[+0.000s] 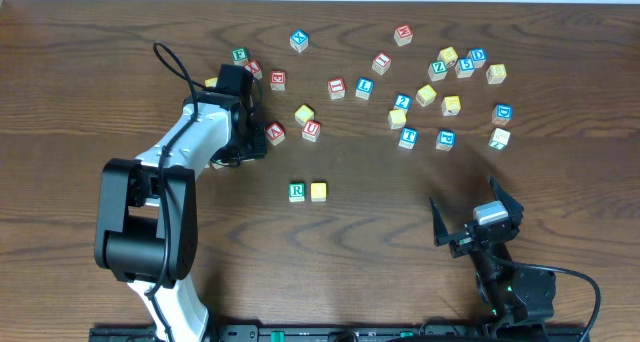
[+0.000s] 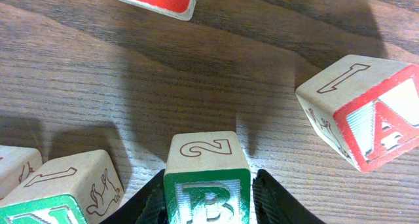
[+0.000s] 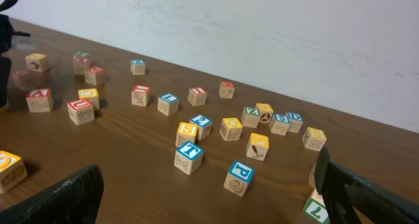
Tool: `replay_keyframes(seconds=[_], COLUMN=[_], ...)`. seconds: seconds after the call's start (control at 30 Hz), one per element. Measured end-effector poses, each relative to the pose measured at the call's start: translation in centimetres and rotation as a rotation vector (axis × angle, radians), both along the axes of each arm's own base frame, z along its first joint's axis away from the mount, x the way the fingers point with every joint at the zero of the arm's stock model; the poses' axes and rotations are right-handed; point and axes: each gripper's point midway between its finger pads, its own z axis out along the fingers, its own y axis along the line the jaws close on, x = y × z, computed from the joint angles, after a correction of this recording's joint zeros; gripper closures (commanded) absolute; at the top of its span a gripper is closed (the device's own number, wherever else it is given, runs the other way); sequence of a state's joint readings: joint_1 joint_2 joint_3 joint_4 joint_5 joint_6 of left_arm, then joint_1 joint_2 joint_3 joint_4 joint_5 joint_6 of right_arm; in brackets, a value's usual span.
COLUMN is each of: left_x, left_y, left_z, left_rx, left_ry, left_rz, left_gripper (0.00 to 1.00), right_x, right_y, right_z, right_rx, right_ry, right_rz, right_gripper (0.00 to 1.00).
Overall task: Spell out ROBOT
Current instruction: 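Close the left gripper on the green B block and lift it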
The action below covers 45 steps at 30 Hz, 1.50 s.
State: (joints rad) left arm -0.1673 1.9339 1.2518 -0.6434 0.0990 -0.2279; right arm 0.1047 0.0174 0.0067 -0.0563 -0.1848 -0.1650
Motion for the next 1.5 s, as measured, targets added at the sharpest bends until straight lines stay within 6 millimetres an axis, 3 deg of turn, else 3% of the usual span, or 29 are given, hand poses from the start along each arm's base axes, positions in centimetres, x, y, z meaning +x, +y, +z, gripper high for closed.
replay_keyframes(seconds=[1.07,1.13,1.2,1.27,1.4,1.5], left_x=[-0.1,0.0,0.1,0.3,-1.1,-2.5], left_y=[0.0,0.0,0.0,0.0,-0.3,-1.0], left_z=[0.2,1.2,3.6,8.1,13.9,16.8], left_rx=[0.0,-0.003,-0.012,-0.03,-0.079,-0.139], left_ry=[0.001,-0.018,-0.07,-0.178,-0.294,-0.346], left_rz=[0.0,0.0,0.0,0.0,-0.009,-0.027], left_gripper=[0.66,0.66,0.66,0.67,0.7,0.74], right_x=[0.0,0.0,0.0,0.0,0.0,0.0], right_y=[0.0,0.0,0.0,0.0,0.0,0.0], right_z=[0.0,0.0,0.0,0.0,0.0,0.0], right_rx=[0.0,0.0,0.0,0.0,0.0,0.0], right_ry=[0.0,0.0,0.0,0.0,0.0,0.0], right_rz=[0.0,0.0,0.0,0.0,0.0,0.0], right_gripper=[0.01,0.01,0.01,0.01,0.01,0.01])
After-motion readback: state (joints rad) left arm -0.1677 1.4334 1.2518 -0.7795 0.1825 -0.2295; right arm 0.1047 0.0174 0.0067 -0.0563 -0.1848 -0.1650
